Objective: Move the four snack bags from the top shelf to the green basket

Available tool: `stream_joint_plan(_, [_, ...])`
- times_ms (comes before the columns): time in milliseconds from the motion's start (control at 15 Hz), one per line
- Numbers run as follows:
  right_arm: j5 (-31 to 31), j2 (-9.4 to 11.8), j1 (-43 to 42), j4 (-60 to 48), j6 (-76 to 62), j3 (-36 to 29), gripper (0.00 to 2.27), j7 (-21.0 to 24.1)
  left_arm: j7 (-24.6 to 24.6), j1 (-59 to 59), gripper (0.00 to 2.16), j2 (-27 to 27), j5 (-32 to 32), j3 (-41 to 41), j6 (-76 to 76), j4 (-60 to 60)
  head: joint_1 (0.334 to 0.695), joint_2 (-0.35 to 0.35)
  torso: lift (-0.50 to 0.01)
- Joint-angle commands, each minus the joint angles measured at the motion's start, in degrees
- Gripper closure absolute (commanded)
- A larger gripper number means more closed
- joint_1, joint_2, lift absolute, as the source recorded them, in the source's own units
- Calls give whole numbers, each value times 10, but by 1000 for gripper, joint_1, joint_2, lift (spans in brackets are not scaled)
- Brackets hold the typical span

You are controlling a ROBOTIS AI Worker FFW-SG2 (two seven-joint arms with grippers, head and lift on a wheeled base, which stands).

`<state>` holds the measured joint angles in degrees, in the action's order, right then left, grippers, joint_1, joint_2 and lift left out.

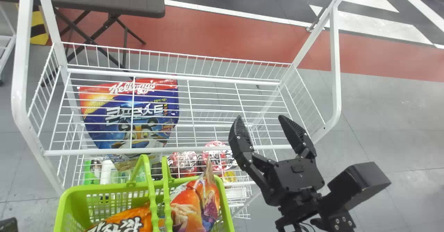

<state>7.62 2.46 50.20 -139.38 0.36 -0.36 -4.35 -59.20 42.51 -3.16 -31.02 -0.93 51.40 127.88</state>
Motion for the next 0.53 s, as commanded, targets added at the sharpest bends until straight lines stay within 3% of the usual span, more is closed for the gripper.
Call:
stream_joint_plan(0, [0, 1, 2, -1, 0, -1, 66, 0, 0, 2, 988, 0, 0, 1, -1, 0, 695, -350, 0])
stream_joint_plan(467, [1, 5, 9, -4, -11, -1, 66, 1, -1, 7, 988, 0, 0, 1, -1, 4, 695, -350, 0])
